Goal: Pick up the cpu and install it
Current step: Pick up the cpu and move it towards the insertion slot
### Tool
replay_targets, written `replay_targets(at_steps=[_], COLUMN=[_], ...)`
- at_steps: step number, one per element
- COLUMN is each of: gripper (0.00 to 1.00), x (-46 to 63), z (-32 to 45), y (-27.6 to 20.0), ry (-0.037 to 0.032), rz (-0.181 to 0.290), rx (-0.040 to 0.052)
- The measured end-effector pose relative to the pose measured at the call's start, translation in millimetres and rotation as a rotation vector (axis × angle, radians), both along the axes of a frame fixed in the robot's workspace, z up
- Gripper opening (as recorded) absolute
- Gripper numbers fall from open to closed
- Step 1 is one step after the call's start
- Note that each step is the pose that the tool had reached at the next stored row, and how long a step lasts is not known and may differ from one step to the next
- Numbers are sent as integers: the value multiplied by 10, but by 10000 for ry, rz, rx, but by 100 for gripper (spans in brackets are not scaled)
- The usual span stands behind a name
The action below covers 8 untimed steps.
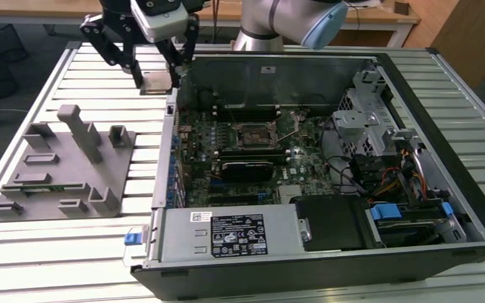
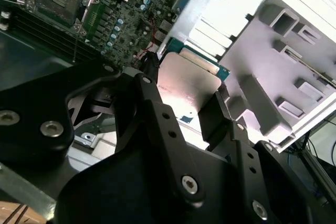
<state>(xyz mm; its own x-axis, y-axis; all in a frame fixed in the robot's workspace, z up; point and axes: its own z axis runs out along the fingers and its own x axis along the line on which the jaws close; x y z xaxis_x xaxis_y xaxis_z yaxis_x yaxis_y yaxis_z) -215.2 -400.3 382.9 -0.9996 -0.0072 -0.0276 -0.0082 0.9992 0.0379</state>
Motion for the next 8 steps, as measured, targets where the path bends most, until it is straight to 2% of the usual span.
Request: replay_targets(at_steps=[8], gripper=[55], x=[268], z=[0], y=[0], ry=[0], rz=[0], rx=[0])
